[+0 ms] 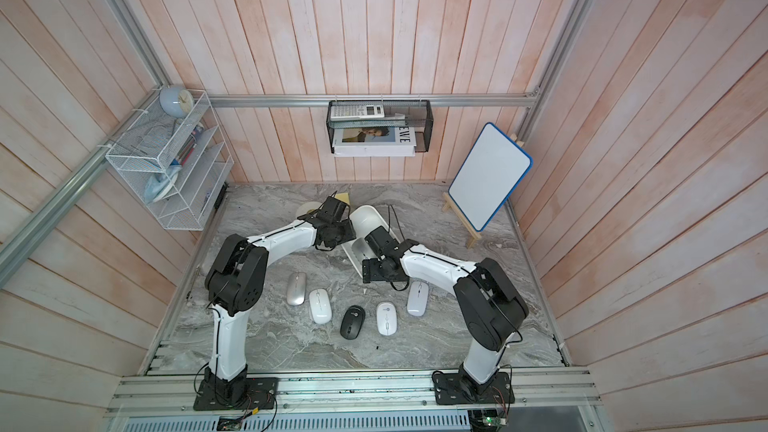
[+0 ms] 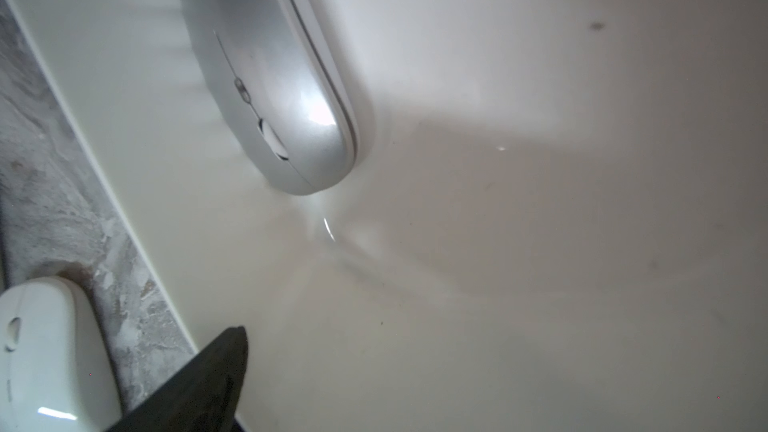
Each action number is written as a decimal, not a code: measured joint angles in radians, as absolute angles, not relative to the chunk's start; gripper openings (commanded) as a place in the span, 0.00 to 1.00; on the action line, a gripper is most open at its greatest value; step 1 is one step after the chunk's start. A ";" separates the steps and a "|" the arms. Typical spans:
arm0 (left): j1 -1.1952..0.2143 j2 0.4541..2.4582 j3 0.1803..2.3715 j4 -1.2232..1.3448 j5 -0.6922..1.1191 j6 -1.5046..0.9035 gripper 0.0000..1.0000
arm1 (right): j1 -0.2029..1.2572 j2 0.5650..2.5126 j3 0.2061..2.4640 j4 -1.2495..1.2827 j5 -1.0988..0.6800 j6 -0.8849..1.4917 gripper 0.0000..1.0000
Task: Take out the mouse from the storage box
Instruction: Pick up the mouse from the storage box.
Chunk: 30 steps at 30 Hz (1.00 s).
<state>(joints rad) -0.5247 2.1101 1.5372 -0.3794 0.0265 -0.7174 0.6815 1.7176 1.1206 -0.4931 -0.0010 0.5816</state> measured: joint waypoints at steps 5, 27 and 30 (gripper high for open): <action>-0.546 2.110 1.555 -0.406 0.021 -0.698 0.38 | 0.640 1.705 1.125 -0.503 -0.008 0.568 0.95; -0.561 2.110 1.619 -0.472 0.016 -0.650 0.26 | 0.622 1.655 1.182 -0.547 -0.015 0.466 0.98; -0.559 2.110 1.613 -0.467 0.024 -0.639 0.26 | 0.621 1.655 1.182 -0.542 0.025 0.447 0.98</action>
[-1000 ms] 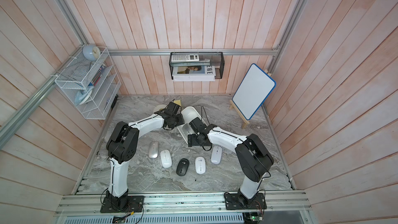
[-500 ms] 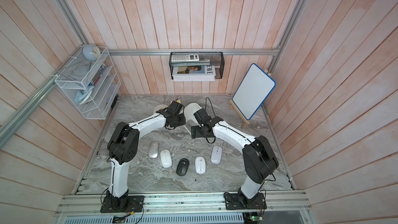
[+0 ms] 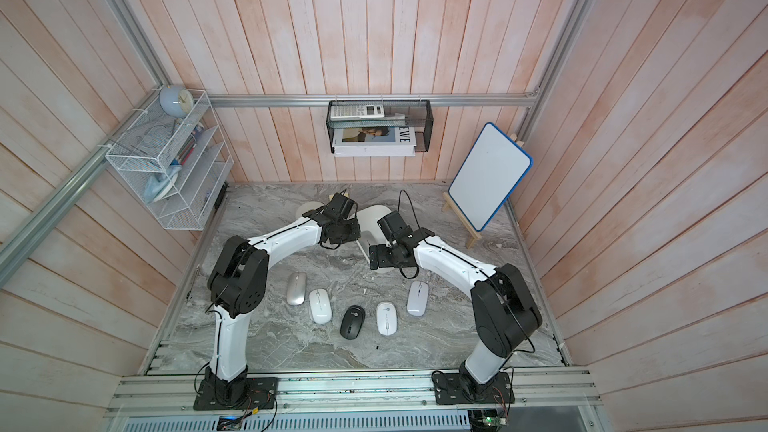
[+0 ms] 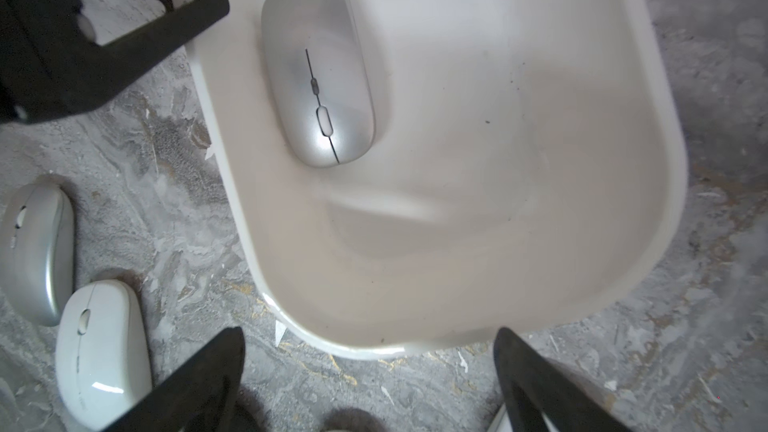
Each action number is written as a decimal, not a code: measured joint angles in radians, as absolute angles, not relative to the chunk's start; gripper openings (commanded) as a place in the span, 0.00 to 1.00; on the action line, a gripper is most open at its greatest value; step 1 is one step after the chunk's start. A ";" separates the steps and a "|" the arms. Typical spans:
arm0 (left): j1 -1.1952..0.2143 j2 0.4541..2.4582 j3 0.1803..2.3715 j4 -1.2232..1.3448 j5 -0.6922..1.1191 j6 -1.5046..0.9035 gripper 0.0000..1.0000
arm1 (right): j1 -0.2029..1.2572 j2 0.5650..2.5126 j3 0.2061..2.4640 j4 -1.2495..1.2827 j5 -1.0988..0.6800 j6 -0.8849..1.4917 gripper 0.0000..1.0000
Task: Take out the mouse from the storage box
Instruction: Pick up the mouse from the storage box.
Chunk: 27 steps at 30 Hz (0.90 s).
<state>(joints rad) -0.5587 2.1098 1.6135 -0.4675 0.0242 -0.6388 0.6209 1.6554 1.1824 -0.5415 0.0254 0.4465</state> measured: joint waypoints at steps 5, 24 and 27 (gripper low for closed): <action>-0.554 2.107 1.596 -0.449 0.047 -0.621 0.26 | 0.614 1.709 1.232 -0.529 0.078 0.381 0.98; -0.543 2.076 1.539 -0.418 0.097 -0.606 0.26 | 0.599 2.054 1.486 -0.537 -0.043 0.268 0.97; -0.543 2.070 1.535 -0.418 0.101 -0.605 0.26 | 0.593 2.064 1.486 -0.527 -0.039 0.270 0.97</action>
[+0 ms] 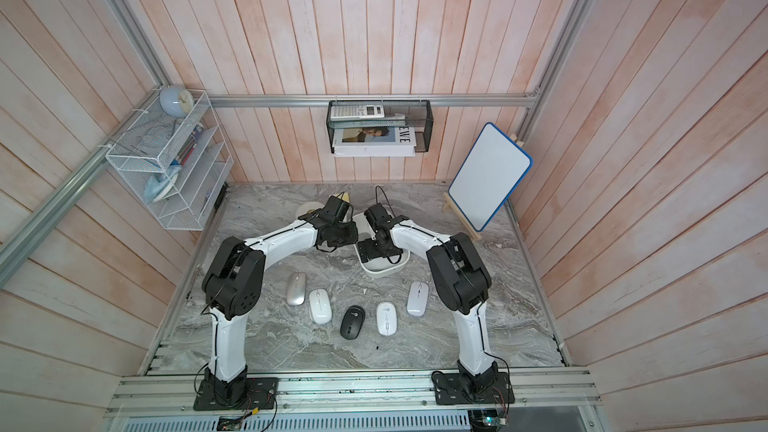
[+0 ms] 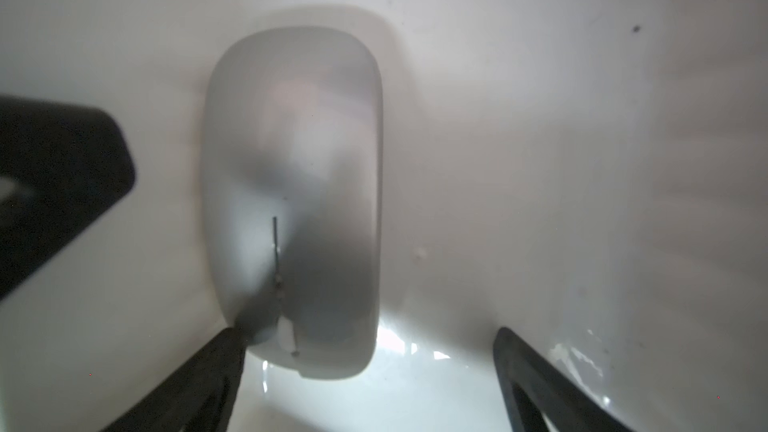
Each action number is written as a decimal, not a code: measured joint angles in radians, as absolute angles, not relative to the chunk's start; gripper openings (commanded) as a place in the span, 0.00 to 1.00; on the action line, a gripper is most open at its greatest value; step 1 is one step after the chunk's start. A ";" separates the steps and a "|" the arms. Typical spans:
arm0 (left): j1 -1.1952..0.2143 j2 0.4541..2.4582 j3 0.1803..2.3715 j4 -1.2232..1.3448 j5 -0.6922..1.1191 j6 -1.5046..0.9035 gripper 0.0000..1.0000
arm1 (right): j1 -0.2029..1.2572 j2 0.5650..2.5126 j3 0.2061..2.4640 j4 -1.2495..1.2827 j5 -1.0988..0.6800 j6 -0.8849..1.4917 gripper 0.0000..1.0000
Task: Take out the mouse from the storage box
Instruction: Pick up the mouse from the storage box.
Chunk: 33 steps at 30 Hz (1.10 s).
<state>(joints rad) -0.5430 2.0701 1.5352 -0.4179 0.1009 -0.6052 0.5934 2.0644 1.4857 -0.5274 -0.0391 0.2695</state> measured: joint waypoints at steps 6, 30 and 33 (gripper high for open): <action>-0.543 2.061 1.531 -0.414 0.106 -0.605 0.26 | 0.527 2.036 1.430 -0.467 -0.028 0.308 0.94; -0.548 2.057 1.512 -0.378 0.124 -0.607 0.26 | 0.540 2.146 1.567 -0.437 -0.080 0.128 0.95; -0.548 2.057 1.511 -0.377 0.124 -0.610 0.26 | 0.540 2.157 1.578 -0.435 -0.080 0.118 0.90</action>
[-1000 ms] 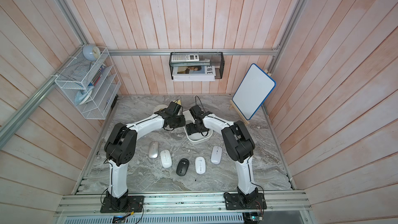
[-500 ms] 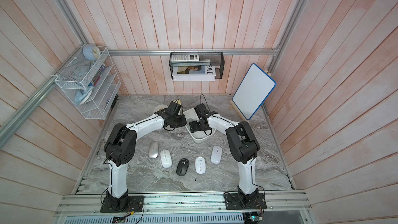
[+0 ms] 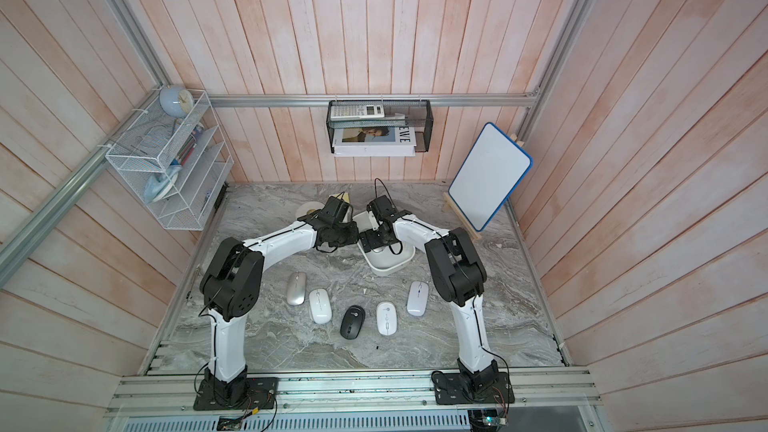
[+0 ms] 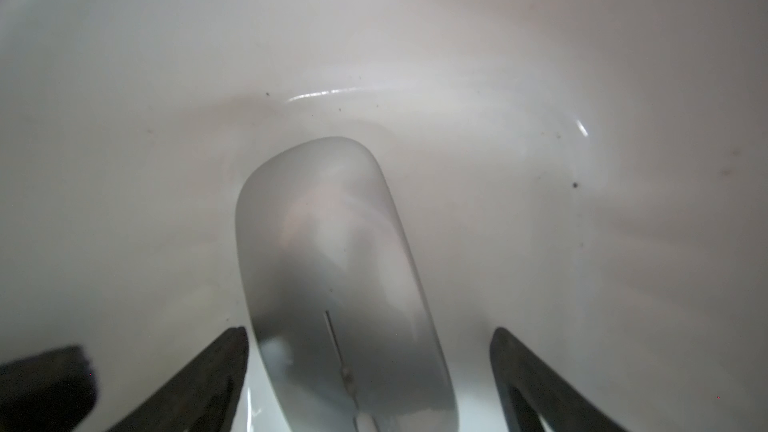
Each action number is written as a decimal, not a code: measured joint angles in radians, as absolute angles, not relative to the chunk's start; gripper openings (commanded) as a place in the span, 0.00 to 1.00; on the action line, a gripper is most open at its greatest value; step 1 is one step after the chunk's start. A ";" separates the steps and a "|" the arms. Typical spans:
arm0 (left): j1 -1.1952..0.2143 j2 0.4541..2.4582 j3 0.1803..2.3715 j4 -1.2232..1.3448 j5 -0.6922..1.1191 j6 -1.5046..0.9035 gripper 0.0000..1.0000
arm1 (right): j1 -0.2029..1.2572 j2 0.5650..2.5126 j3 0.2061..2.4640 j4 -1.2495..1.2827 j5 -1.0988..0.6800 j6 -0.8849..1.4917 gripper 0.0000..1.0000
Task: Take out the mouse from the storage box
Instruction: Pick up the mouse from the storage box.
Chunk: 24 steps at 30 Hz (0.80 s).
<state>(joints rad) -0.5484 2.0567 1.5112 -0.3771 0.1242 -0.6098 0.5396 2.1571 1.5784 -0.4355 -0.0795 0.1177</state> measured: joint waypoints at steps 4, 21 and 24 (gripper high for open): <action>-0.548 2.056 1.508 -0.371 0.124 -0.613 0.26 | 0.540 2.166 1.581 -0.417 -0.052 0.112 0.78; -0.548 2.047 1.492 -0.362 0.123 -0.627 0.31 | 0.538 2.100 1.467 -0.354 -0.009 0.168 0.56; -0.548 2.043 1.485 -0.363 0.123 -0.630 0.36 | 0.543 2.075 1.448 -0.371 -0.009 0.186 0.56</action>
<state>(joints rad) -0.5480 2.0434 1.4853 -0.3626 0.1234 -0.6304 0.5430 2.0747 1.4479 -0.3710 -0.0090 0.1856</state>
